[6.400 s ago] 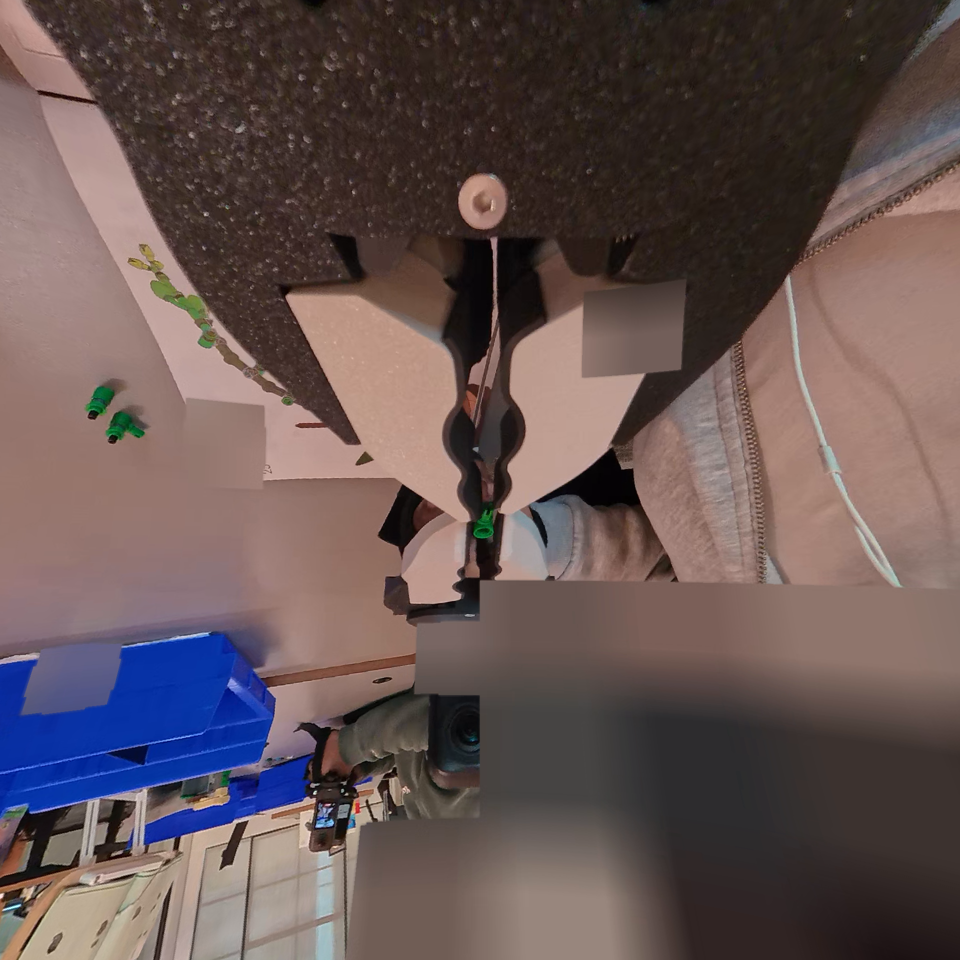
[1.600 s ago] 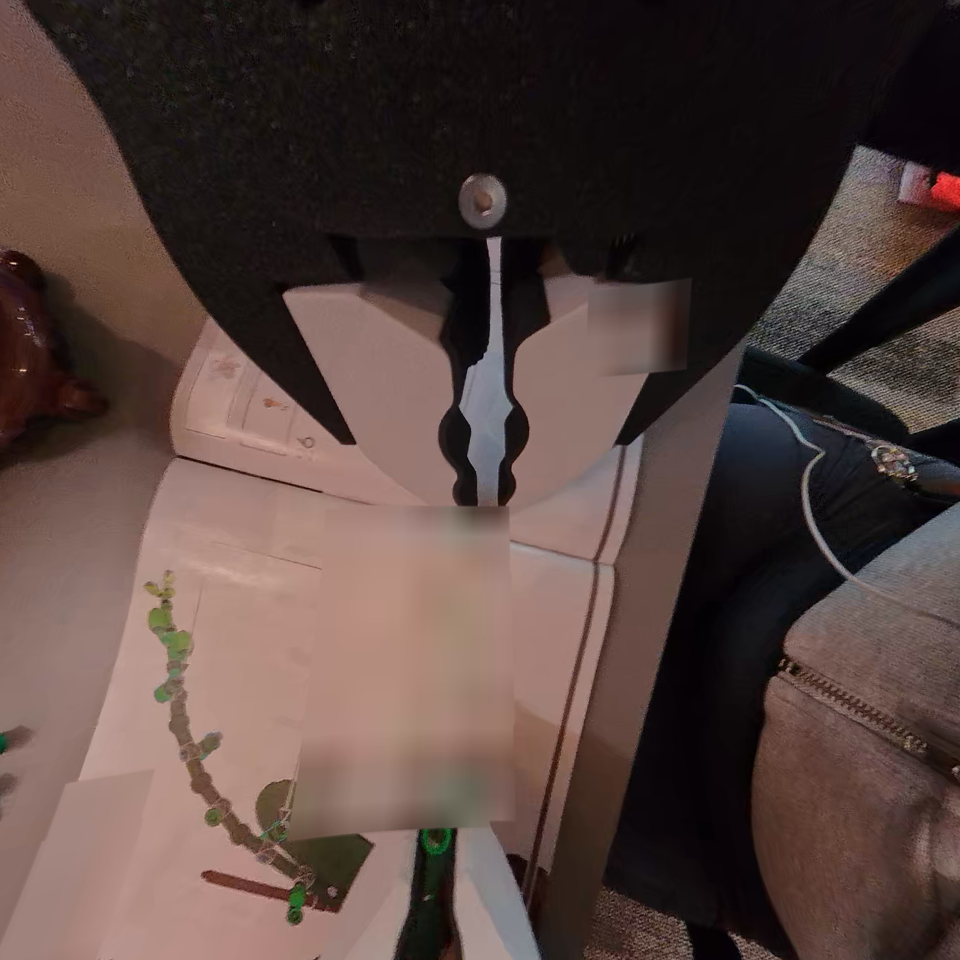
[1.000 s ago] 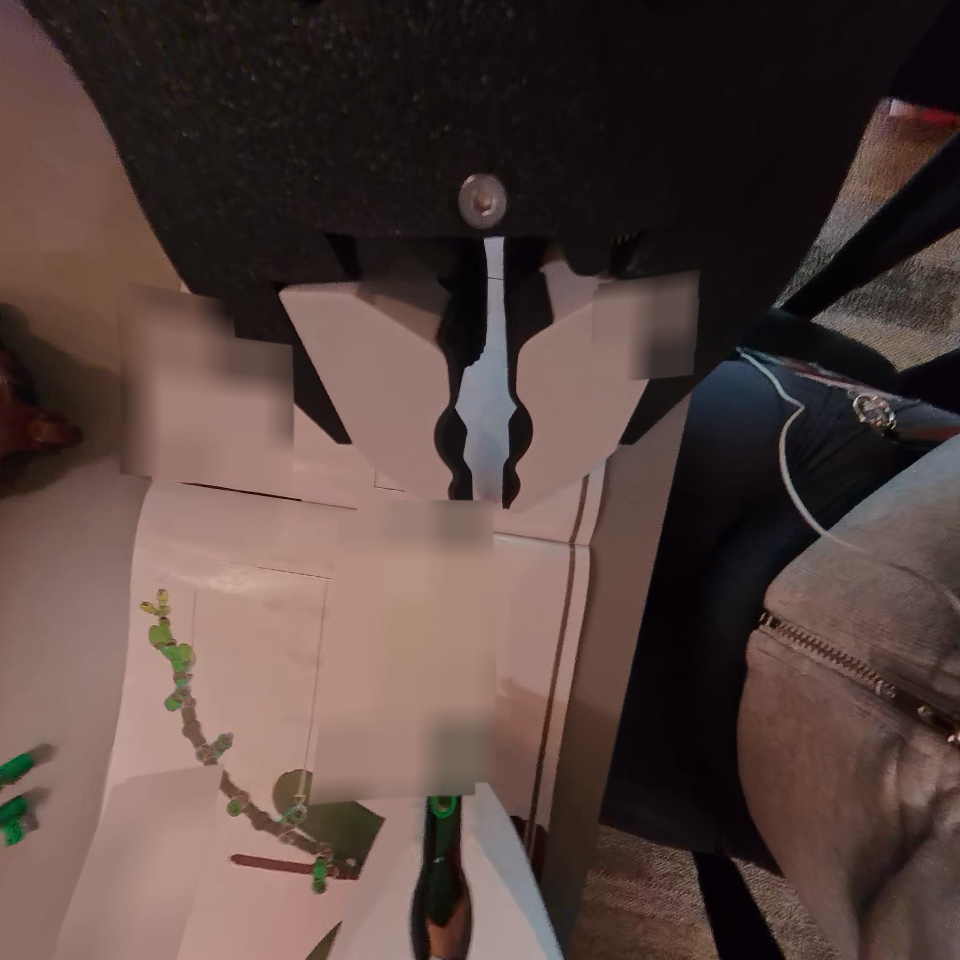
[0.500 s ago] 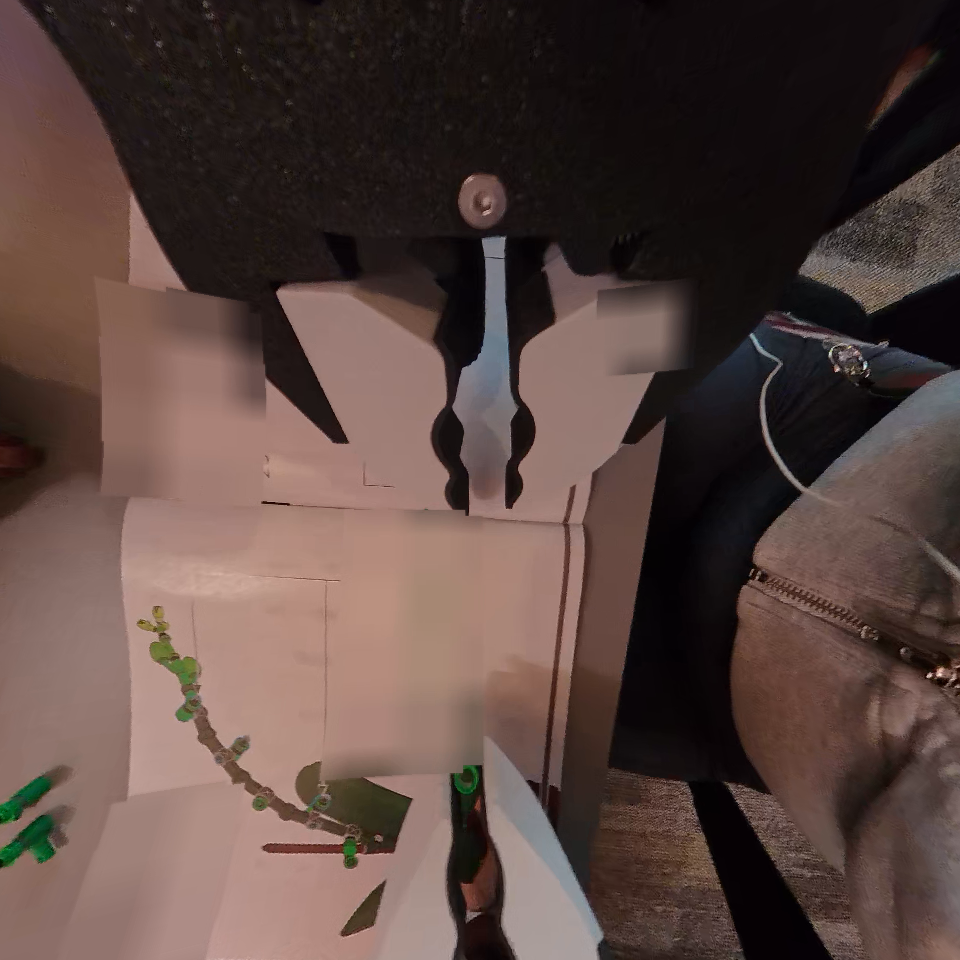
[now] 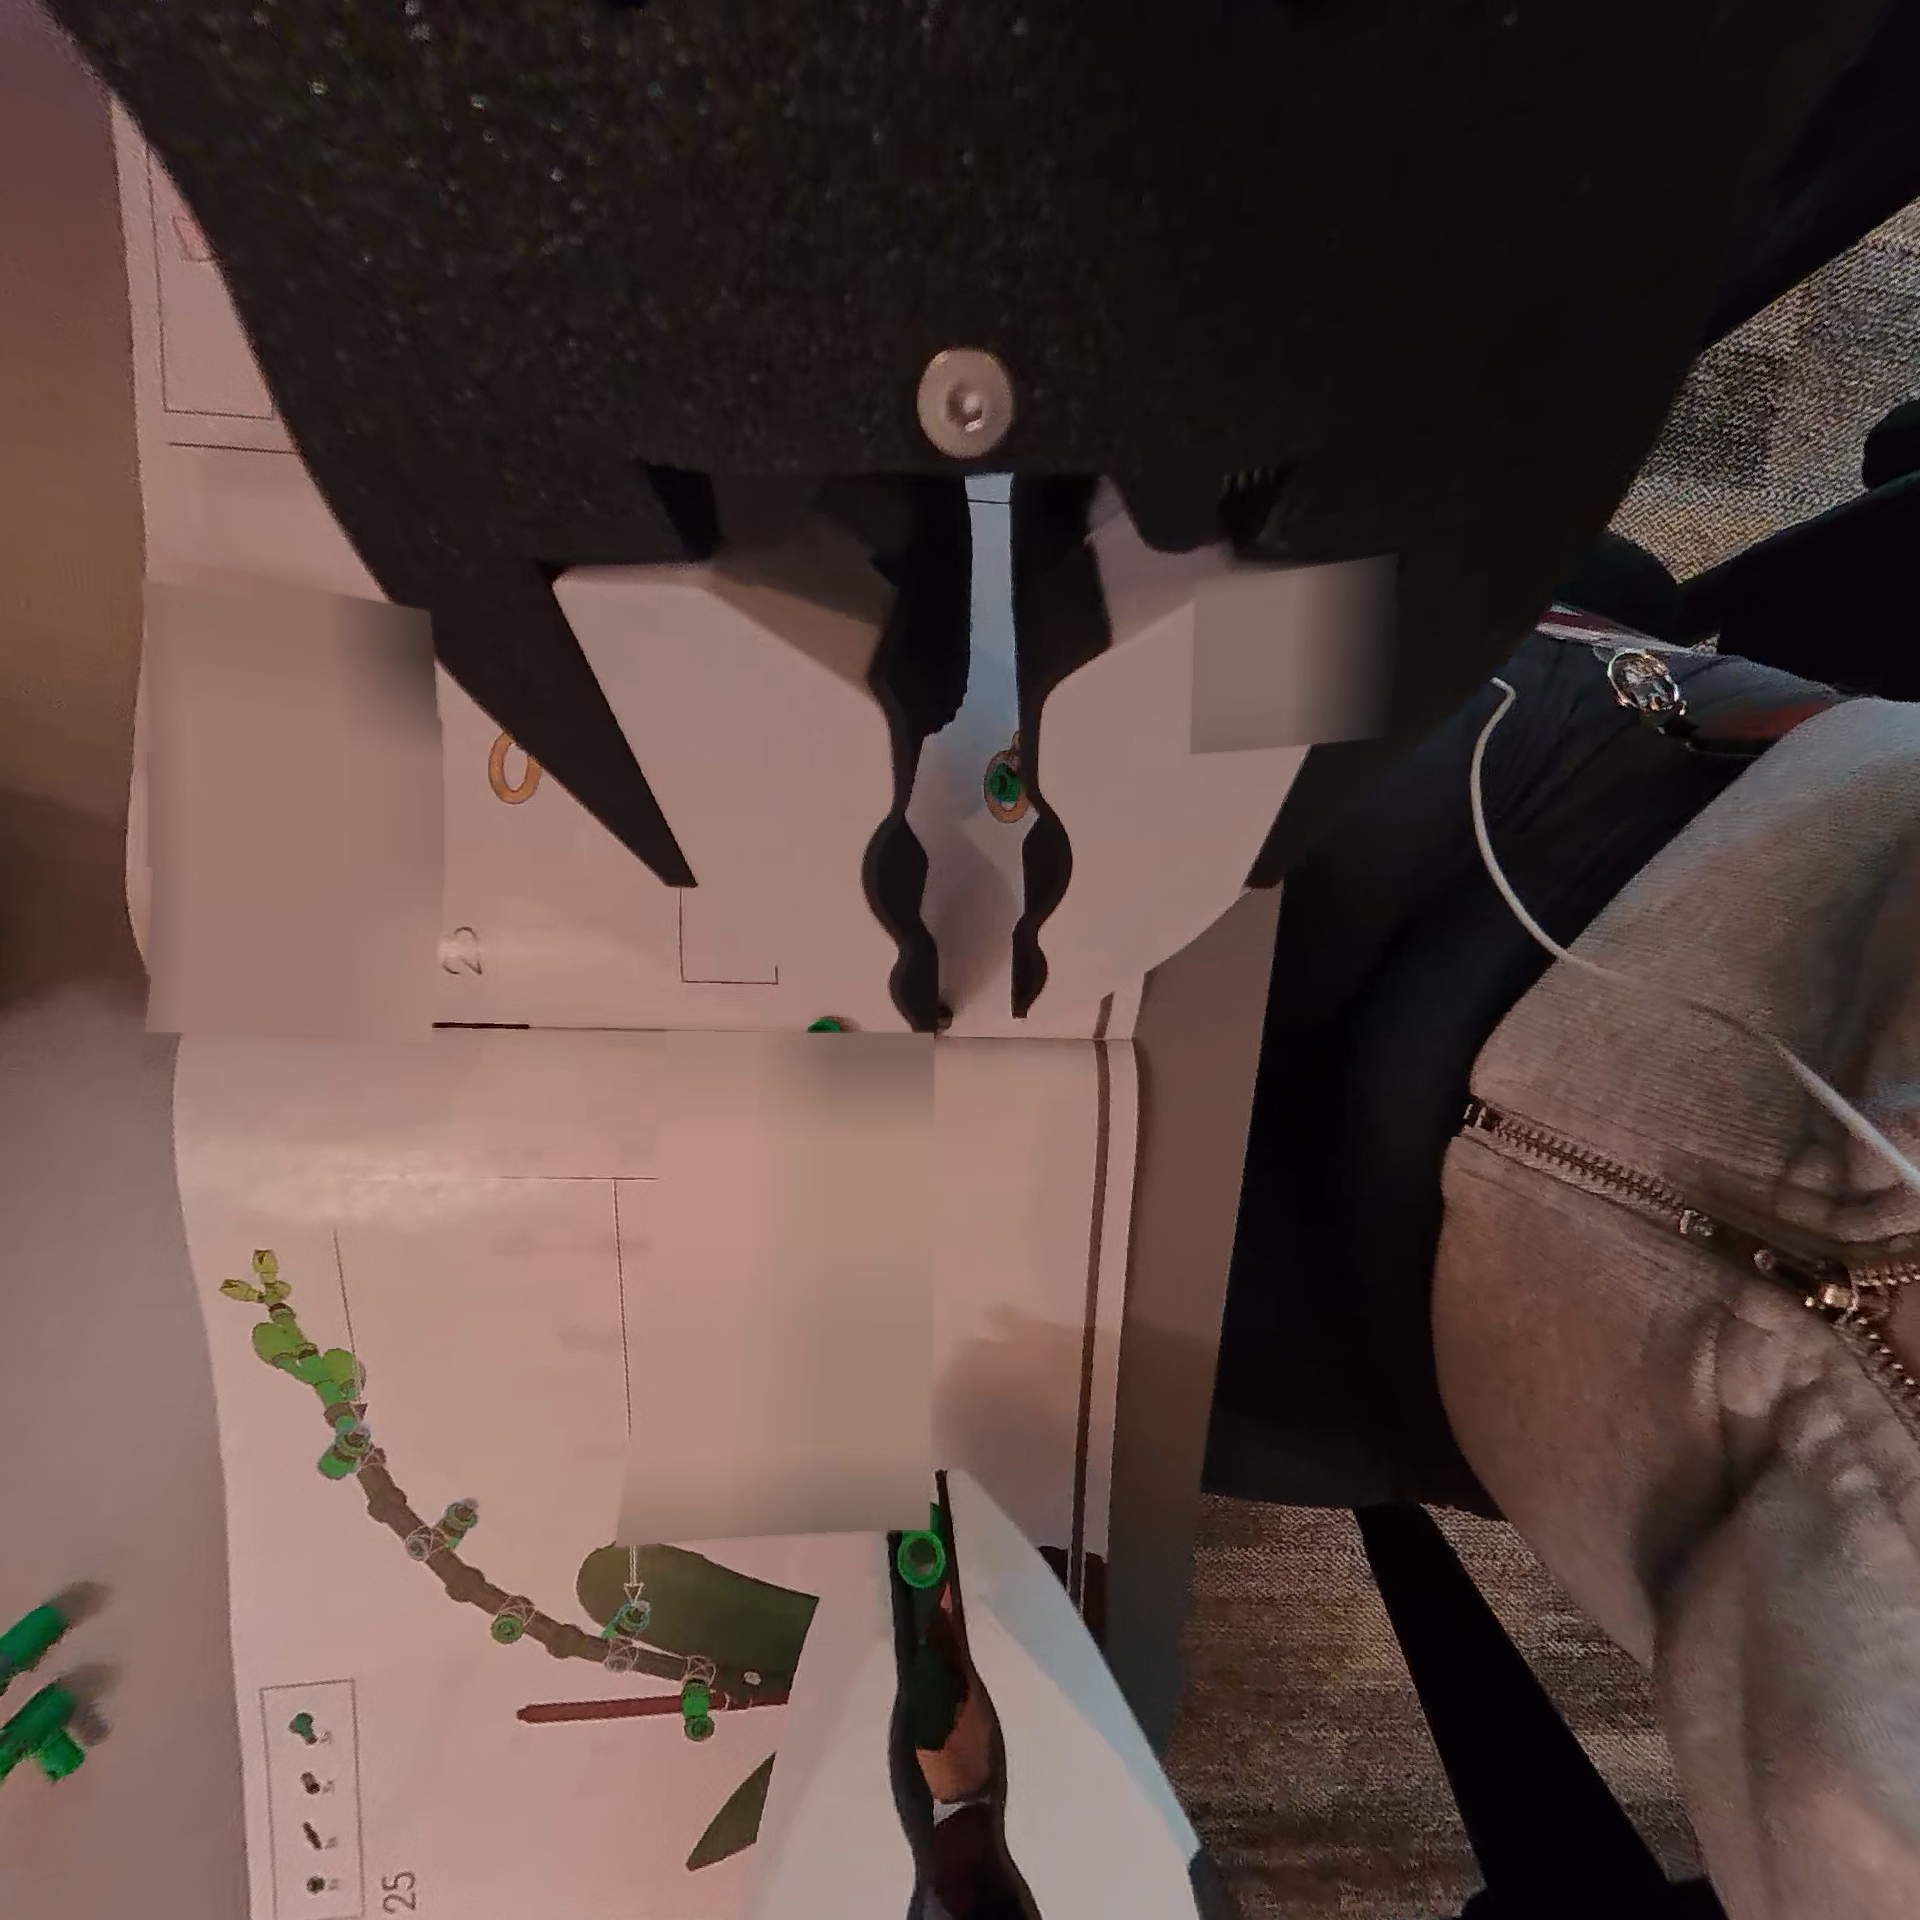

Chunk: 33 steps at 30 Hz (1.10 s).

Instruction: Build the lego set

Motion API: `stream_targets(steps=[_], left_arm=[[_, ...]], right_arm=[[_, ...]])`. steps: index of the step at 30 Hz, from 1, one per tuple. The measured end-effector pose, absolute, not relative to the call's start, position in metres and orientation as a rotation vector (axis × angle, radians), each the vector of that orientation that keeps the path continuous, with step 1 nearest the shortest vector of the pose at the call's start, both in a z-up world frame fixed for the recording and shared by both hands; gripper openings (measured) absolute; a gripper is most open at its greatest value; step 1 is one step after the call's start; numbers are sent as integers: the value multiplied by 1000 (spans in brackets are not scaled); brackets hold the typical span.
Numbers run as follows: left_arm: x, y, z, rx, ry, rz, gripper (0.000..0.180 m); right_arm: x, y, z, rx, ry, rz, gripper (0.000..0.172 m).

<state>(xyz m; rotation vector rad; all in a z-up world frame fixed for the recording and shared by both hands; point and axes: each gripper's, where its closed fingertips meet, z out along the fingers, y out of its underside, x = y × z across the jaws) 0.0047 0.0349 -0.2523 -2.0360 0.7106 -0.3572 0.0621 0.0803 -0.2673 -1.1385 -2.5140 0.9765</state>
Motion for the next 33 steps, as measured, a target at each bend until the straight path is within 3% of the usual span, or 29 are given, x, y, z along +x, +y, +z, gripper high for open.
stream_targets(steps=[13,27,33], left_arm=[[3,36,-252,-2032,698,-348,7],[5,36,-255,-2039,712,-336,7],[8,34,-259,-2059,744,-311,7]], right_arm=[[55,83,-268,-1258,-2406,963,16],[55,83,-276,-1301,-2341,965,4],[55,83,-275,-1237,-2371,955,16]])
